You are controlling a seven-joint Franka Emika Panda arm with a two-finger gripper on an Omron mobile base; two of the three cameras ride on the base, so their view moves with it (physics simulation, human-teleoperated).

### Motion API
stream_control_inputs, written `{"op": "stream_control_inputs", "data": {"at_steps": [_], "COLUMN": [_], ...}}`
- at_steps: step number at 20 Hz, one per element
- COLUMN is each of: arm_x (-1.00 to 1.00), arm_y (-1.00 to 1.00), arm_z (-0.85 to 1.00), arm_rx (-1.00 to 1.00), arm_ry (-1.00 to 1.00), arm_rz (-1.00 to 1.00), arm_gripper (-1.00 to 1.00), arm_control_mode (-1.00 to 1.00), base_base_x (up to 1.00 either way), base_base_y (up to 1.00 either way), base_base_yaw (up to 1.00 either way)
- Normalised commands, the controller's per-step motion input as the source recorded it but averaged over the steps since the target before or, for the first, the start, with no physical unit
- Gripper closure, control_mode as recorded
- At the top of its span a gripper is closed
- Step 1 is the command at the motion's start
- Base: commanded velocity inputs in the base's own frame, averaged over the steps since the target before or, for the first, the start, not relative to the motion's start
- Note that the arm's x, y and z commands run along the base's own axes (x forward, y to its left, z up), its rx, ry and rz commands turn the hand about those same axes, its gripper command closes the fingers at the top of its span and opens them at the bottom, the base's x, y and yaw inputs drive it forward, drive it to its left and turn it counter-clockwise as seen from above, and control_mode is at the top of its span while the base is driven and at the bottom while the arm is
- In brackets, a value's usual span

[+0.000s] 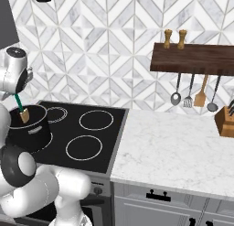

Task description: Put the lemon and lemon in the pot. Retrieve the spatula and lightly stir the vegetables in the pot.

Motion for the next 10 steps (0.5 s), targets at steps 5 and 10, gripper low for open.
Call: {"op": "stream_control_inputs", "data": {"at_steps": [5, 10], "arm_x": [0.19, 0.19], "arm_y": [0.04, 0.03], "arm_z": [-0.46, -0.22], "arm_rx": [0.0, 0.02], "arm_ry": [0.09, 0.06], "arm_rz": [-0.09, -0.08], "arm_gripper": [1.0, 1.0], "arm_control_mode": [-1.0, -1.0], "base_base_x": [0.0, 0.0], "base_base_y": [0.0, 0.0], "base_base_yaw": [0.0, 0.0]}}
